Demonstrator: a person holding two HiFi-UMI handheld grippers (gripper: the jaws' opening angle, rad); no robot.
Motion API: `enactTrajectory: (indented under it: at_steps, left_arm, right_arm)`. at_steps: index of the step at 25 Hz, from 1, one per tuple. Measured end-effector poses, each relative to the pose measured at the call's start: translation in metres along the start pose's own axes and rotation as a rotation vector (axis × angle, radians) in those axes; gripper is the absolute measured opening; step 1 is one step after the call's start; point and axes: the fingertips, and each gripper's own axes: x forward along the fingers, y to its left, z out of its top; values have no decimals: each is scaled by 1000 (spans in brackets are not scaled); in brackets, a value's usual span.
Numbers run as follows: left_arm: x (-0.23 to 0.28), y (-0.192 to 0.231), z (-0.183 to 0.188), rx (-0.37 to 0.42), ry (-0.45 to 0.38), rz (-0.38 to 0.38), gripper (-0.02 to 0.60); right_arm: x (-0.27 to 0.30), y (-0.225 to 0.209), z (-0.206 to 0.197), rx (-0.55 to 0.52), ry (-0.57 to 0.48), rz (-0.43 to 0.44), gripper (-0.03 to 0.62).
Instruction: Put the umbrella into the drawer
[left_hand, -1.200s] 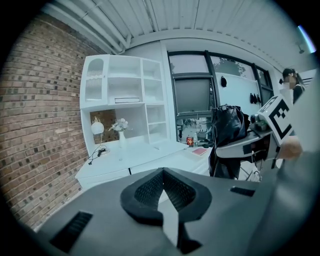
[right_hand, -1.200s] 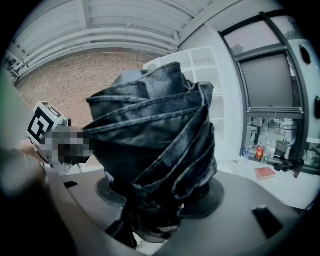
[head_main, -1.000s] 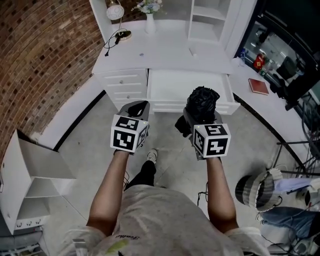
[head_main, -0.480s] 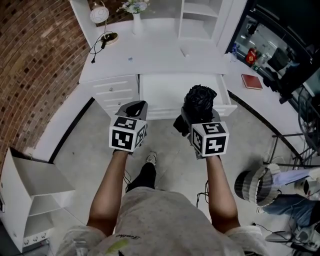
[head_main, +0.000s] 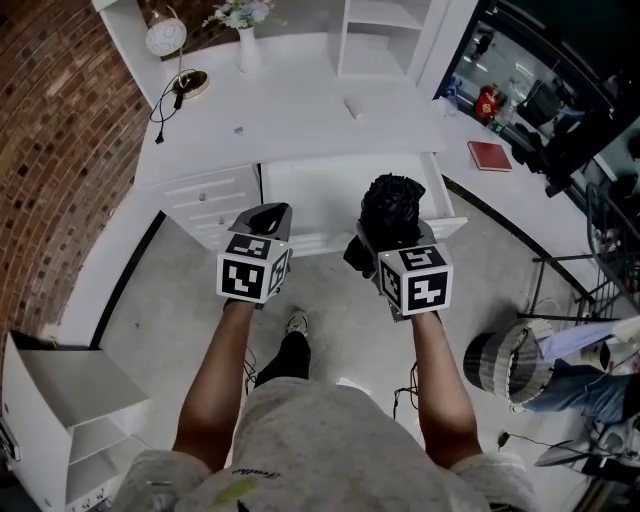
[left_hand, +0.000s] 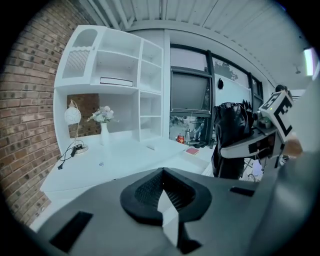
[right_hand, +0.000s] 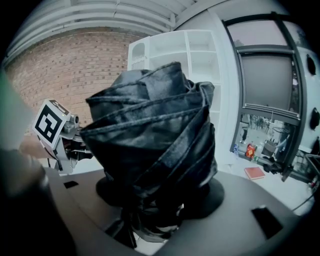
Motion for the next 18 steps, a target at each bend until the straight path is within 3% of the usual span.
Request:
enactTrajectory:
  at_steps: [10,18]
  left_arm:
    - [43,27,1,-28,37,-51,-3]
    - [70,31,-7,-37,63,-96,-3]
  right_arm:
    - [37,-14,6,-19,126,-1,255]
    - [56,-17,-2,-130,261,28,255]
